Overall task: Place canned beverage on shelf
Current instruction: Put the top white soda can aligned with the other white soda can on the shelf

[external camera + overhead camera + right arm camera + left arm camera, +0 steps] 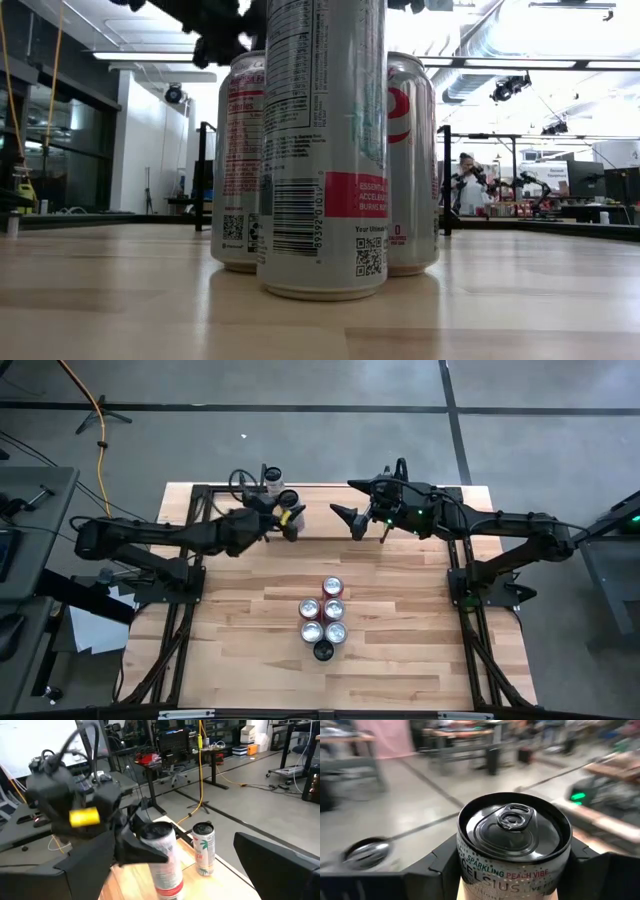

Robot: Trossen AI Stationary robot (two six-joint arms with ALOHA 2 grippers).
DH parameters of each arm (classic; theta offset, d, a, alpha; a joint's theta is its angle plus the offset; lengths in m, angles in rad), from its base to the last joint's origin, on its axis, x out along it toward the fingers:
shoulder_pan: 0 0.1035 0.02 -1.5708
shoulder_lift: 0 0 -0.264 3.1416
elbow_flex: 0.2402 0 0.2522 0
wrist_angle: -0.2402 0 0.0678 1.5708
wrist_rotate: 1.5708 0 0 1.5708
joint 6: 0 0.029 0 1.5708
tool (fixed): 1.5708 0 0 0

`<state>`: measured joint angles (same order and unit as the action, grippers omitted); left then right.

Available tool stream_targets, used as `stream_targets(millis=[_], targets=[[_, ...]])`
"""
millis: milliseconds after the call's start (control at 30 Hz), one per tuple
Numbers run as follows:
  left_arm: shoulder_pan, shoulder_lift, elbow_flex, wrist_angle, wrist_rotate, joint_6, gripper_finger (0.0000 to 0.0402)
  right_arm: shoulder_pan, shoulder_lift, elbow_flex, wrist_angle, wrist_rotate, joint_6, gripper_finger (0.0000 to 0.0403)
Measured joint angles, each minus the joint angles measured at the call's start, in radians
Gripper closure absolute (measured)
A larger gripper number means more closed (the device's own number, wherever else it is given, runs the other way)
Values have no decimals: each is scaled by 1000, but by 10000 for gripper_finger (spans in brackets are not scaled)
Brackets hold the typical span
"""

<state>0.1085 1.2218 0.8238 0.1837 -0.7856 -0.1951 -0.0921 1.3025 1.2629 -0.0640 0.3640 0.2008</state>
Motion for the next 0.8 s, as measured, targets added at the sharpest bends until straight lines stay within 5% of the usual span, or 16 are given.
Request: stream_targets(millis=[267, 800], targets=[[57, 150, 1, 74, -61, -43, 224, 0, 0, 0, -4, 1, 0, 7], [144, 327, 2, 138, 26, -187, 211, 0, 0, -1, -8, 1, 0, 7]])
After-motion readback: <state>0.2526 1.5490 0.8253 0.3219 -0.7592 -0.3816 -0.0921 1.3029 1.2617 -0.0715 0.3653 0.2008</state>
